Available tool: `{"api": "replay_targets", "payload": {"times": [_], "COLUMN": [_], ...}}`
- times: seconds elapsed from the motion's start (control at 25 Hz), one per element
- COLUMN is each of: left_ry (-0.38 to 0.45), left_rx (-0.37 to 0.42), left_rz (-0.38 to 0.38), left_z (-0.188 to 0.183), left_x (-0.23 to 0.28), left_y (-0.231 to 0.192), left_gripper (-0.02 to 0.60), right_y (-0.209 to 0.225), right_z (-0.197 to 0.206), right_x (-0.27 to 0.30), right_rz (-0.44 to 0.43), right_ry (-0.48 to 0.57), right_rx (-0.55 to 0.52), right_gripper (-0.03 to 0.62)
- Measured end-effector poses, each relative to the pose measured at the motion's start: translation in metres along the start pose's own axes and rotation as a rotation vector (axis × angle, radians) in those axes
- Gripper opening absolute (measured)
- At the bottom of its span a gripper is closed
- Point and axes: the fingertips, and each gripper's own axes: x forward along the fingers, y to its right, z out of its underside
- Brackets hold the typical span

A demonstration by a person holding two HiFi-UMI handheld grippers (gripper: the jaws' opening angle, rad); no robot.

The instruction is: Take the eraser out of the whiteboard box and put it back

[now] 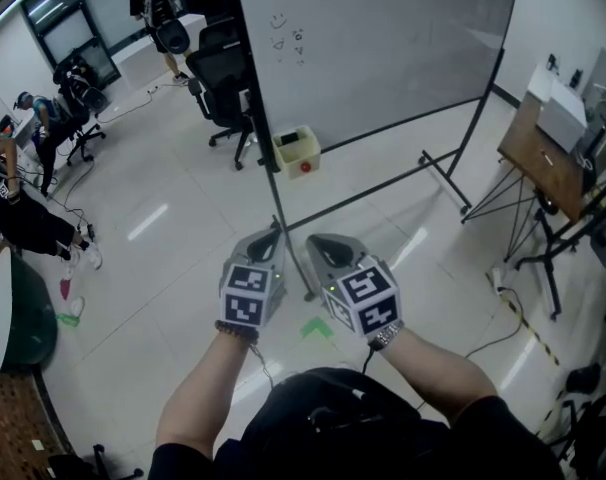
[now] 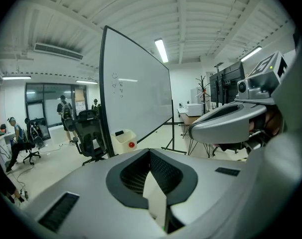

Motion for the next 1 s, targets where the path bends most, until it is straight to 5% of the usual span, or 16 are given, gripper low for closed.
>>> {"api": "replay_targets", "payload": {"times": [1.0], "left_ry": [0.015], "left_rx": [0.014], "left_rz": [0.057], "left_z": [0.008], "left_x": [-0.021], "left_y": [0.006], "left_gripper": [0.002], "right_y": [-0.022], "right_z": [0.002], "right_x": [-0.011], "right_rz": [0.060], "right_ry": [-0.018], "right_rx": [-0.028], "right_gripper": [0.023]}}
